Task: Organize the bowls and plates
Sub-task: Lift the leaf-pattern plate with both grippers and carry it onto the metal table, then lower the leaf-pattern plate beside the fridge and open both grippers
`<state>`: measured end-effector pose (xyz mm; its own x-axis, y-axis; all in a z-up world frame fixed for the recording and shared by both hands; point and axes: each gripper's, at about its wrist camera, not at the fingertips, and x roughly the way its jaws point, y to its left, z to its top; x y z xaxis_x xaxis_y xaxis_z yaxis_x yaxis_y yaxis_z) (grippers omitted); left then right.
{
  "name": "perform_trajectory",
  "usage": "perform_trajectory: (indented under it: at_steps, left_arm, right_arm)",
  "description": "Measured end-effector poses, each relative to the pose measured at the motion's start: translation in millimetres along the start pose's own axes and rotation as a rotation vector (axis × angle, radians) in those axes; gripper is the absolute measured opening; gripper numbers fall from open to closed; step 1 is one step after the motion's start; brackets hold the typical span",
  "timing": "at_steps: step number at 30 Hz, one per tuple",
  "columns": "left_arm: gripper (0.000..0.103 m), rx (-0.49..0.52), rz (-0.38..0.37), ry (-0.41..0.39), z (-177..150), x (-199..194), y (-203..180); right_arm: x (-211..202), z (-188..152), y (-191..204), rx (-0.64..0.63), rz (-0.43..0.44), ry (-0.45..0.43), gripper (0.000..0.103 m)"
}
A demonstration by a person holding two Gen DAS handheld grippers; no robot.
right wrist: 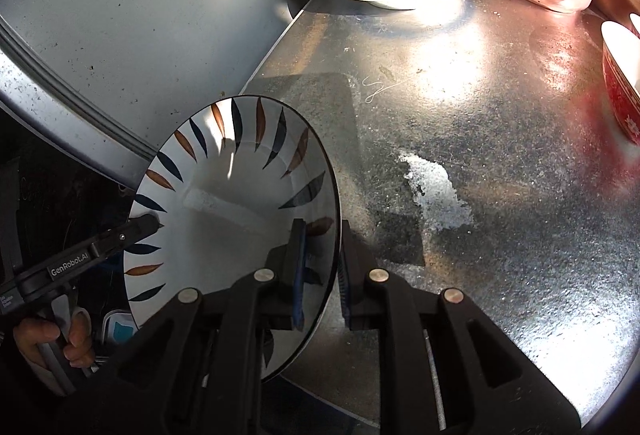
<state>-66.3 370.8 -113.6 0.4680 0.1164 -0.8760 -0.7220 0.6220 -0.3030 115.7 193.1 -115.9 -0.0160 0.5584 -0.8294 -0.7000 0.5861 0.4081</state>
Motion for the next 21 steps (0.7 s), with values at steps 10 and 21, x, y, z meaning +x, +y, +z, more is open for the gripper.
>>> perform_trajectory:
  at_steps: [10,21]
  left_arm:
    - [0.084,0.020,0.068,-0.064,-8.7,-30.7,-8.8]
    - [0.102,0.081,0.065,-0.122,-34.7,-68.2,-35.3]
  right_arm:
    - [-34.5,-10.0,9.5,-0.027,-0.018,-0.074,0.095]
    - [-85.8,-46.1,13.8,-0.038,-0.060,-0.109,0.103]
